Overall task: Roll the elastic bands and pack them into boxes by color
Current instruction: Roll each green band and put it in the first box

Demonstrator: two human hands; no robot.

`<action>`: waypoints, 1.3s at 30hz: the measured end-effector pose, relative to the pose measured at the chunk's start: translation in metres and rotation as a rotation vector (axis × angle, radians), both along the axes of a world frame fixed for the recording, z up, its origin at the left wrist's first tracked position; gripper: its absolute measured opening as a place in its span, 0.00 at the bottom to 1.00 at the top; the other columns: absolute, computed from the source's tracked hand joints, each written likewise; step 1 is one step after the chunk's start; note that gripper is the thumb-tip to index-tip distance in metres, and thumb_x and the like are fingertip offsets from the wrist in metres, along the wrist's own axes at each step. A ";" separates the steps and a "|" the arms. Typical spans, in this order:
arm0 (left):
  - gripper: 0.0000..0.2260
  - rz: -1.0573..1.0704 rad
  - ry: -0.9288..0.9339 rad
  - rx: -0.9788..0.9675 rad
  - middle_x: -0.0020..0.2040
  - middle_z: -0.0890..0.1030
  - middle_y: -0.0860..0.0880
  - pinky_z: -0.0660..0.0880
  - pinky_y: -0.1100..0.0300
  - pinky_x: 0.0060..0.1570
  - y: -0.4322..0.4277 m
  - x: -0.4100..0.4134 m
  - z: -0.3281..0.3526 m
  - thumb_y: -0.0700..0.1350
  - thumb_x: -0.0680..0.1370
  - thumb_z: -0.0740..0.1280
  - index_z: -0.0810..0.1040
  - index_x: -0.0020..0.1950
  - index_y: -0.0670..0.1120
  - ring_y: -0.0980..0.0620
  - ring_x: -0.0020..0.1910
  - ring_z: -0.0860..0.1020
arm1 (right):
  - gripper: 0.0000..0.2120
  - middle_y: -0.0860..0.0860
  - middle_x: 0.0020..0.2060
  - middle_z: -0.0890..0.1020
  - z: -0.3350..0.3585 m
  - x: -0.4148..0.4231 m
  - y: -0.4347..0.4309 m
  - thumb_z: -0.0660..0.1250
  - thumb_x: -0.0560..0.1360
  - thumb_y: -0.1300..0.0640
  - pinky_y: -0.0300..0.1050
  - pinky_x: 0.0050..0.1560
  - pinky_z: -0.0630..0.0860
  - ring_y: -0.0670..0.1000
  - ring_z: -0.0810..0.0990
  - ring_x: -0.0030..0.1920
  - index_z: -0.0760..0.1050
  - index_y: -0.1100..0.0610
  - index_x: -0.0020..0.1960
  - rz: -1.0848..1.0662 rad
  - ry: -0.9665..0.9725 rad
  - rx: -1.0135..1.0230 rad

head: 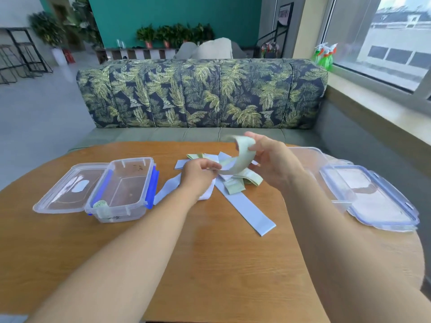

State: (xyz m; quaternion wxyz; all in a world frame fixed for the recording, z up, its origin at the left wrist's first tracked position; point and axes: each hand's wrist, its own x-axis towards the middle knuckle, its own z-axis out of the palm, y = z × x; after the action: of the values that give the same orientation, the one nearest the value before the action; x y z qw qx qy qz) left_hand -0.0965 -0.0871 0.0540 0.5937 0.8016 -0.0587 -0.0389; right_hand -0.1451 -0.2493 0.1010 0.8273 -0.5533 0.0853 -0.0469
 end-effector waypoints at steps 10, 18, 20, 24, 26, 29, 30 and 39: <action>0.15 0.072 0.122 0.227 0.45 0.80 0.48 0.68 0.65 0.31 0.032 0.001 -0.094 0.31 0.77 0.59 0.78 0.44 0.48 0.53 0.36 0.75 | 0.07 0.49 0.28 0.79 -0.111 -0.066 0.017 0.62 0.56 0.68 0.33 0.34 0.71 0.46 0.75 0.31 0.72 0.60 0.33 0.374 0.219 -0.331; 0.12 0.032 -0.043 0.344 0.61 0.79 0.45 0.73 0.58 0.56 0.021 0.018 -0.088 0.39 0.81 0.60 0.77 0.63 0.43 0.48 0.60 0.77 | 0.05 0.64 0.42 0.85 -0.099 -0.063 -0.004 0.61 0.61 0.66 0.46 0.48 0.79 0.55 0.85 0.46 0.73 0.58 0.31 0.463 0.362 -0.388; 0.15 -0.017 -0.158 0.512 0.64 0.77 0.46 0.71 0.54 0.61 0.017 0.021 -0.086 0.40 0.81 0.59 0.75 0.66 0.45 0.46 0.64 0.74 | 0.06 0.63 0.40 0.85 -0.097 -0.058 -0.004 0.65 0.66 0.67 0.41 0.37 0.74 0.54 0.82 0.37 0.74 0.58 0.33 0.367 0.369 -0.436; 0.19 -0.235 -0.210 0.918 0.76 0.64 0.54 0.57 0.51 0.68 0.002 0.033 -0.081 0.44 0.83 0.53 0.65 0.75 0.50 0.48 0.73 0.60 | 0.05 0.63 0.35 0.81 -0.098 -0.045 0.008 0.70 0.69 0.65 0.38 0.26 0.61 0.51 0.71 0.26 0.75 0.59 0.39 0.295 0.352 -0.534; 0.14 -0.295 -0.116 0.946 0.70 0.71 0.50 0.57 0.51 0.66 -0.003 0.041 -0.083 0.45 0.83 0.51 0.73 0.64 0.53 0.47 0.70 0.64 | 0.05 0.55 0.34 0.82 -0.099 -0.038 0.013 0.67 0.74 0.67 0.34 0.23 0.66 0.46 0.75 0.24 0.75 0.59 0.42 0.327 0.375 -0.610; 0.11 -0.252 -0.113 0.938 0.49 0.78 0.47 0.60 0.53 0.53 -0.005 0.051 -0.087 0.46 0.80 0.54 0.70 0.39 0.51 0.45 0.54 0.74 | 0.02 0.51 0.34 0.83 -0.102 -0.031 0.018 0.67 0.74 0.63 0.36 0.31 0.73 0.47 0.80 0.31 0.77 0.58 0.43 0.548 0.427 -0.781; 0.11 -0.234 -0.138 0.938 0.49 0.79 0.48 0.60 0.53 0.51 -0.006 0.055 -0.088 0.47 0.80 0.55 0.71 0.39 0.51 0.45 0.54 0.75 | 0.01 0.51 0.34 0.83 -0.104 -0.031 0.019 0.69 0.73 0.62 0.36 0.32 0.74 0.48 0.80 0.32 0.78 0.57 0.43 0.621 0.442 -0.832; 0.14 -0.220 -0.106 0.982 0.60 0.74 0.49 0.62 0.52 0.62 -0.017 0.081 -0.087 0.45 0.74 0.65 0.72 0.58 0.55 0.46 0.64 0.69 | 0.07 0.47 0.34 0.81 -0.100 -0.027 0.025 0.75 0.71 0.55 0.37 0.36 0.72 0.45 0.79 0.34 0.81 0.56 0.45 0.832 0.469 -1.014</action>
State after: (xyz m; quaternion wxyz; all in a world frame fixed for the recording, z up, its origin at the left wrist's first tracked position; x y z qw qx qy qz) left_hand -0.0151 -0.1045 -0.0326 0.1353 0.9761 -0.1477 -0.0836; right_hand -0.1724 -0.2241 0.0013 0.3756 -0.8537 0.0102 0.3606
